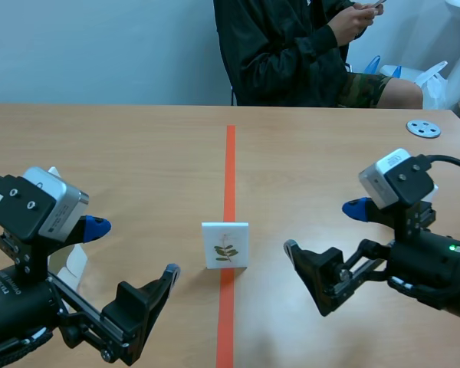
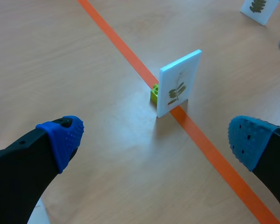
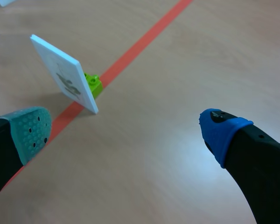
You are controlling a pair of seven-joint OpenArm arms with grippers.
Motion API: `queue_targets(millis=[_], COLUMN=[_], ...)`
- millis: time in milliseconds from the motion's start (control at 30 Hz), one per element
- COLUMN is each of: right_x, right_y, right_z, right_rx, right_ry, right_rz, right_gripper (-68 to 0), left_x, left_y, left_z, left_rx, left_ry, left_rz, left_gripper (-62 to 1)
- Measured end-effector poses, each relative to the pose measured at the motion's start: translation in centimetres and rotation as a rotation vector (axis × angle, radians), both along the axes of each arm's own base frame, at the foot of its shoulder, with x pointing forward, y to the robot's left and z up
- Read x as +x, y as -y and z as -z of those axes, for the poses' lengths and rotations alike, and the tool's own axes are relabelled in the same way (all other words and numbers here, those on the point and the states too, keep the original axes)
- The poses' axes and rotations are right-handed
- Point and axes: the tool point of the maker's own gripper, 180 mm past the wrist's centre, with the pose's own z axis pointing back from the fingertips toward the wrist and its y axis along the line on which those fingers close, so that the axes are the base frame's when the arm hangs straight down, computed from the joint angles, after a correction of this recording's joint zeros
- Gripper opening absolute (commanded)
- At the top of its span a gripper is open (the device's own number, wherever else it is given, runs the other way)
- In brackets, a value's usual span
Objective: Sort the leaf by its shape. The table is split by an orange tape line. A compound leaf with several leaflets goes to the left side, a simple leaf with one blade goes to the right side. Return to the home posture when a red brick is placed on the table.
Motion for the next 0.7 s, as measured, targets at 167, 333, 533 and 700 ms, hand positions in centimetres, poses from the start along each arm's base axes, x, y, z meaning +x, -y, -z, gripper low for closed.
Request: queue_targets(millis=[167,333,533,700], right_x=[1.1,1.2,0.9,1.3], right_y=[-2.6,-5.2,-7.1,-9.0], right_z=[0.9,2.2,3.8,5.1], right_rx=[-0.018,-0.034,-0.050,-0.048], right_ry=[0.042,0.060,0.057,0.043], right_rz=[-0.098,-0.201,-0.268,-0.277], right_gripper=[0.4,0.4,0.4,0.4], left_x=[0.0,0.0,0.0,0.0], left_y=[0.0,0.0,0.0,0.0], left_z=[0.0,0.0,0.0,0.0], left_rx=[0.000,0.000,0.000,0.000], left_ry=[0.000,0.000,0.000,0.000], left_rz=[0.000,0.000,0.000,0.000], left_gripper=[1.4,1.4,1.4,1.4])
